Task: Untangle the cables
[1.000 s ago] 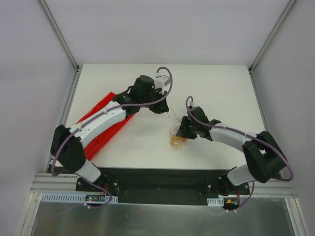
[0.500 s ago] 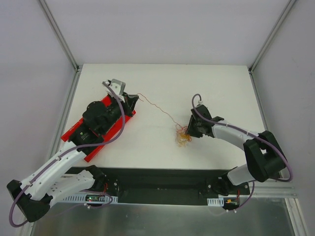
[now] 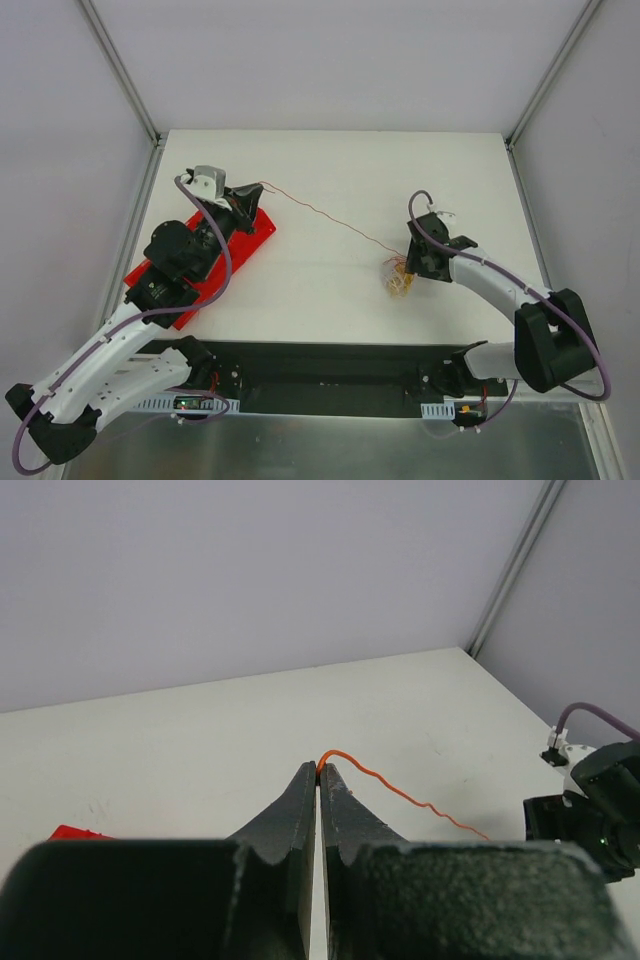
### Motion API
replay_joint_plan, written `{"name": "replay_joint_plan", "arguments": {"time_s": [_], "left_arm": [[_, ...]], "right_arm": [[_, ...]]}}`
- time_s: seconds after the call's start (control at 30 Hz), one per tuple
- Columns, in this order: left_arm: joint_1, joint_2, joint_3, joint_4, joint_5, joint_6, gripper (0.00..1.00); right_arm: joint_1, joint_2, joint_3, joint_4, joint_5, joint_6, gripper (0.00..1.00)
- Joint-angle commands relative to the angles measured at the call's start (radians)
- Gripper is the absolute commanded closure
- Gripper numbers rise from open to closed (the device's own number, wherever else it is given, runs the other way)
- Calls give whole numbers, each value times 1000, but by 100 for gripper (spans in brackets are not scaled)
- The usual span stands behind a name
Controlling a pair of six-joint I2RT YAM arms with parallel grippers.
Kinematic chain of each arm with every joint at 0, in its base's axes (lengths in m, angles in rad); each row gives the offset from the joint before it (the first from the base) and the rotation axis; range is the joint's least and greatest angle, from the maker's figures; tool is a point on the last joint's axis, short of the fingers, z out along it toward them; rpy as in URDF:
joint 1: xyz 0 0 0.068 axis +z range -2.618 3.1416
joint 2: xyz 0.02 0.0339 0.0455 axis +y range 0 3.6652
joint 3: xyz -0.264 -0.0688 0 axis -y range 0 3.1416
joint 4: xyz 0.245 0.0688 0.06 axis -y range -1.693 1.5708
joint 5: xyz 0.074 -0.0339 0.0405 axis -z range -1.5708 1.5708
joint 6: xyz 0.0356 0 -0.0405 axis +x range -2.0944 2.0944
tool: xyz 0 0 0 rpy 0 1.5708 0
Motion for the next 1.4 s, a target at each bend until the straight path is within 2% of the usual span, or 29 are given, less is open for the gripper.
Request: {"name": "replay_joint_plan", "arguments": {"time_s": [0.0,0.17,0.37,0.6,0.77,0.9,1.0,1.03,1.1,1.13,1.2,1.23,1.33,1.37], "left_arm": [[-2,-28,-4,79,-49,32,100],[-2,-16,-1,81,19,30,100],[-2,-5,2,87,100,19,100],[-2,-16,4,88,114,30,100],[-2,-36,5,87,102,41,100],[-2,-54,5,87,97,42,100],[-2,-65,4,88,94,44,100],[-2,-66,5,88,89,44,100],[-2,-65,2,90,79,45,100],[-2,-62,1,90,71,47,100],[-2,-53,-1,90,62,47,100],[-1,-50,-1,90,54,47,100],[-2,-30,-4,90,49,39,100],[-2,-16,-4,90,54,29,100]], "right_arm": [[-1,-76,26,-103,70,-103,33],[63,-194,20,41,-237,-255,28],[94,-197,32,226,-481,-453,27],[187,-32,158,328,-659,-561,27],[229,116,272,283,-811,-558,27],[253,182,298,273,-786,-489,28],[261,237,312,265,-794,-441,35],[263,249,313,265,-812,-435,42],[269,248,307,268,-811,-415,61],[269,225,301,268,-787,-403,74],[269,139,293,254,-707,-378,93],[269,92,295,230,-650,-372,98],[269,-101,341,101,-396,-371,99],[269,-167,364,58,-263,-383,99]]}}
